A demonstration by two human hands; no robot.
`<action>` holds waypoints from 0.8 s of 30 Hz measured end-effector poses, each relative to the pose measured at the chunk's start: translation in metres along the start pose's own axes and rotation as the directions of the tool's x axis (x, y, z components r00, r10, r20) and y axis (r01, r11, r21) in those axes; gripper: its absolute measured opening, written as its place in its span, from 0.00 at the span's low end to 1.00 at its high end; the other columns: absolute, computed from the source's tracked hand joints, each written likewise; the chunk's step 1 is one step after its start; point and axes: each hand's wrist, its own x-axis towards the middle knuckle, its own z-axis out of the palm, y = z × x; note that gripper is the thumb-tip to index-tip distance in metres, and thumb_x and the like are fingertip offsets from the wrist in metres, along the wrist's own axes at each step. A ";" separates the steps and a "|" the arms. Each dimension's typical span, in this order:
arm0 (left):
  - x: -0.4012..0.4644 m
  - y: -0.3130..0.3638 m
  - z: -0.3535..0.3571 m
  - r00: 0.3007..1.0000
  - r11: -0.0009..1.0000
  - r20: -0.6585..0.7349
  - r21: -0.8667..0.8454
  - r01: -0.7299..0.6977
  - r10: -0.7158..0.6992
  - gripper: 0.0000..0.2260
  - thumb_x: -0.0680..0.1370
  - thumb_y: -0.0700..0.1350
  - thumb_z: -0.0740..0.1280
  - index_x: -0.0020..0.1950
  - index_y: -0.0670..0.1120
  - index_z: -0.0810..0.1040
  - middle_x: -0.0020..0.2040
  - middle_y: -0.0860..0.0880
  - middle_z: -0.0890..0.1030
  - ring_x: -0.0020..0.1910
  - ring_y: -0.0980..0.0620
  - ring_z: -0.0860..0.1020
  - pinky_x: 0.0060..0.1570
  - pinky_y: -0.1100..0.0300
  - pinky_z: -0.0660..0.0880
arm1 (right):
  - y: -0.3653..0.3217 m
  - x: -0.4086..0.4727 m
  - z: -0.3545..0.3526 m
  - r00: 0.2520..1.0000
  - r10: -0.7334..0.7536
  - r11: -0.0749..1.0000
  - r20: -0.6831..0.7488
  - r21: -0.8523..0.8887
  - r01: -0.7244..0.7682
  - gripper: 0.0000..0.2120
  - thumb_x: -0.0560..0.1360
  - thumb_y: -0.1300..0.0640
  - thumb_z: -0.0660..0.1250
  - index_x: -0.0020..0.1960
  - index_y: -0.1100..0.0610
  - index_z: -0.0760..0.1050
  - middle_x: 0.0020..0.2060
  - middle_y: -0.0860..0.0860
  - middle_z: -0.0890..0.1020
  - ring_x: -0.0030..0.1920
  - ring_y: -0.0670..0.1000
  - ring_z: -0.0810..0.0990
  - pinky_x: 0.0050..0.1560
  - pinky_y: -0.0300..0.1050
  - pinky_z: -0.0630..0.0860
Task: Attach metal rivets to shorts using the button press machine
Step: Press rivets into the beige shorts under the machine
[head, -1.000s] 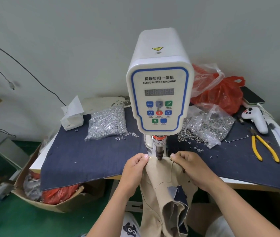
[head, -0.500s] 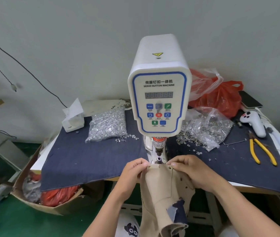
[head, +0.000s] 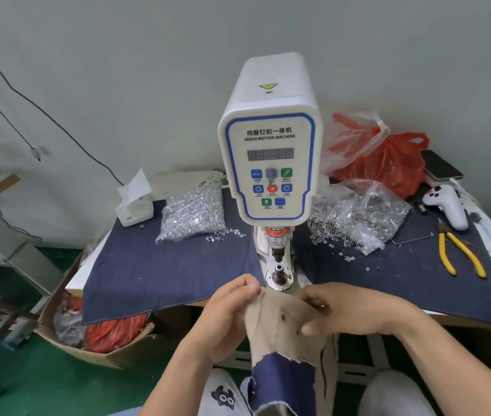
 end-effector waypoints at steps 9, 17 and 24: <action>0.007 0.007 -0.015 0.993 0.943 -0.110 0.324 0.072 -0.038 0.11 0.72 0.58 0.72 0.50 0.54 0.82 0.47 0.50 0.81 0.42 0.54 0.80 0.43 0.61 0.74 | -0.011 0.007 -0.003 0.979 0.078 0.862 -0.188 0.506 0.029 0.06 0.82 0.57 0.67 0.49 0.57 0.81 0.39 0.53 0.80 0.38 0.49 0.75 0.37 0.46 0.64; 0.014 0.012 -0.015 0.996 0.760 0.084 0.646 -0.073 0.025 0.07 0.83 0.48 0.69 0.58 0.50 0.84 0.52 0.51 0.86 0.53 0.53 0.82 0.60 0.54 0.75 | -0.015 0.009 -0.009 0.984 0.032 0.919 -0.173 0.392 0.039 0.09 0.83 0.56 0.66 0.61 0.56 0.79 0.47 0.54 0.84 0.41 0.58 0.72 0.38 0.43 0.66; 0.016 0.005 -0.022 0.994 0.968 -0.033 0.230 0.105 -0.100 0.16 0.77 0.40 0.67 0.63 0.39 0.82 0.58 0.40 0.84 0.56 0.45 0.81 0.56 0.56 0.77 | -0.014 0.004 -0.016 0.967 0.030 0.983 -0.253 0.183 0.017 0.08 0.81 0.47 0.68 0.50 0.49 0.83 0.44 0.45 0.87 0.44 0.40 0.80 0.49 0.38 0.74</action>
